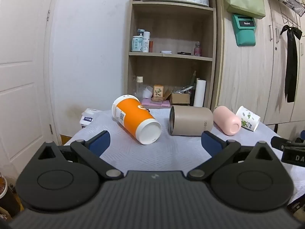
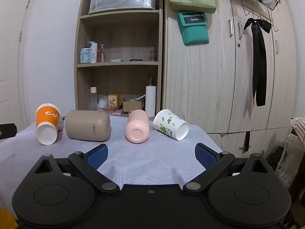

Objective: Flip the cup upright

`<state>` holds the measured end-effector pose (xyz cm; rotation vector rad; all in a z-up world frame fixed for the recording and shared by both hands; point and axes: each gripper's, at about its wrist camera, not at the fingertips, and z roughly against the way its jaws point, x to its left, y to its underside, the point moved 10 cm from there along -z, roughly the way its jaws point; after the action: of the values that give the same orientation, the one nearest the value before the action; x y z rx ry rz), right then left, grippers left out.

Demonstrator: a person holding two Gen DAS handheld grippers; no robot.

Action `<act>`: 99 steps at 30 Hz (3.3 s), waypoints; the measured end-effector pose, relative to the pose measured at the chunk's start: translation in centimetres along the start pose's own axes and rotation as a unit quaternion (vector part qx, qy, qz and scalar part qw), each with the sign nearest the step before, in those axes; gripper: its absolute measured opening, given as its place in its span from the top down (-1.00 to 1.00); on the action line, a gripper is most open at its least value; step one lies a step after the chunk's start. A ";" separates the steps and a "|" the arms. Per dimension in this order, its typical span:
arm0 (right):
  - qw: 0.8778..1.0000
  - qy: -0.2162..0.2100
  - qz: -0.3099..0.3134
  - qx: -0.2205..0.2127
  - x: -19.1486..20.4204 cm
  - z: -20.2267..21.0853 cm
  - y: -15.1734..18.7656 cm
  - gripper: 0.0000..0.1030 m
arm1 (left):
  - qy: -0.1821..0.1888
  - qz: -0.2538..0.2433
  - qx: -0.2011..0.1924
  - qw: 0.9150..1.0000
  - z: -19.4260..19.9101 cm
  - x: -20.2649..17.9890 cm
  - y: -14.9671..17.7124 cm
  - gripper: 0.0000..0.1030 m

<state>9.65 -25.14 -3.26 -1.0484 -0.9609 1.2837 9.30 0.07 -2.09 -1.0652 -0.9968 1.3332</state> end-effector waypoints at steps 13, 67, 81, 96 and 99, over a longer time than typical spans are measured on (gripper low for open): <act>1.000 0.001 0.002 0.003 0.0 0.1 0.1 -0.94 | 0.009 0.002 0.005 1.000 -0.1 -0.2 0.2 -1.00; 0.997 -0.057 -0.002 0.049 0.5 -0.5 -0.9 -0.94 | 0.004 -0.018 0.091 0.996 -2.3 -0.9 0.0 -1.00; 0.938 -0.276 0.164 0.128 5.5 -3.8 -5.1 -0.94 | 0.102 0.136 0.233 0.957 -9.3 -2.5 -0.2 -1.00; 0.857 -0.354 0.353 0.124 11.3 -11.4 -4.2 -0.92 | 0.114 0.279 0.278 0.912 -16.6 -2.9 0.4 -0.93; 0.847 -0.359 0.366 0.141 12.0 -13.6 -3.6 -0.92 | 0.119 0.305 0.273 0.905 -17.4 -2.8 0.6 -0.90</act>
<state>24.39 -14.03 -3.59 -0.7027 -0.8731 2.4931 26.00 -3.11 -6.78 -1.0945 -0.0588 1.7865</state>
